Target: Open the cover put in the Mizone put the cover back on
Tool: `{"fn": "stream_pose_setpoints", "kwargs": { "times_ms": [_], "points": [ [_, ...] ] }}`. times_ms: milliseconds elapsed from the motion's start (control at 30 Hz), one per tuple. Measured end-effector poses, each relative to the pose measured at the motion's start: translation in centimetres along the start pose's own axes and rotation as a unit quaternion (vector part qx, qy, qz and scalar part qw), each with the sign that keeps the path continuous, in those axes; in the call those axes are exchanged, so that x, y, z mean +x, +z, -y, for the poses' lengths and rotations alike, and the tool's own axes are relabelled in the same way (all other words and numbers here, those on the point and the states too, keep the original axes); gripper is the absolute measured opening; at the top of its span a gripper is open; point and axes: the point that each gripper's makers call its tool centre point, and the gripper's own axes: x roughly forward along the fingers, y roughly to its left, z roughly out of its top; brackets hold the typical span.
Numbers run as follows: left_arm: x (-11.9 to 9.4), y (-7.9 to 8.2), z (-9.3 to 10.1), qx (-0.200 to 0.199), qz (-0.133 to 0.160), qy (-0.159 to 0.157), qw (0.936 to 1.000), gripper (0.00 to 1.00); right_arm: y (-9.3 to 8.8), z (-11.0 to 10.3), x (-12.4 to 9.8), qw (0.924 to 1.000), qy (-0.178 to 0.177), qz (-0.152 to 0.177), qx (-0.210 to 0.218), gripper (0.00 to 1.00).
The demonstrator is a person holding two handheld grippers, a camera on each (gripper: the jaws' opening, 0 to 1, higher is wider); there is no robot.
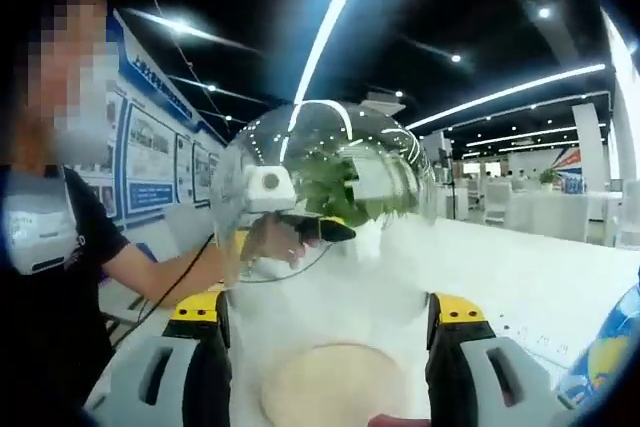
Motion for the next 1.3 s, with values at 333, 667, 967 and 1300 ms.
{"fn": "stream_pose_setpoints", "kwargs": {
  "times_ms": [333, 667, 967, 1300],
  "points": [
    [1.0, -0.9, -0.1, 0.002, 0.0, -0.024, 0.9997, 0.67, 0.0, 0.1, 0.3, 0.999, 0.028, 0.024, -0.026, 0.76],
    [2.2, -2.3, 0.2, 0.001, -0.016, -0.035, 0.9993, 0.76, -0.2, 0.4, 1.4, 0.9966, 0.073, 0.039, -0.003, 0.84],
    [3.0, -1.9, 0.5, -0.018, -0.001, -0.035, 0.9992, 0.8, -0.2, -0.2, 2.5, 0.9938, 0.092, 0.061, 0.012, 0.9],
    [3.3, -1.8, 0.7, -0.016, -0.016, -0.026, 0.9994, 0.81, -0.1, -0.6, 2.7, 0.9945, 0.092, 0.048, -0.01, 0.9]
  ]
}}
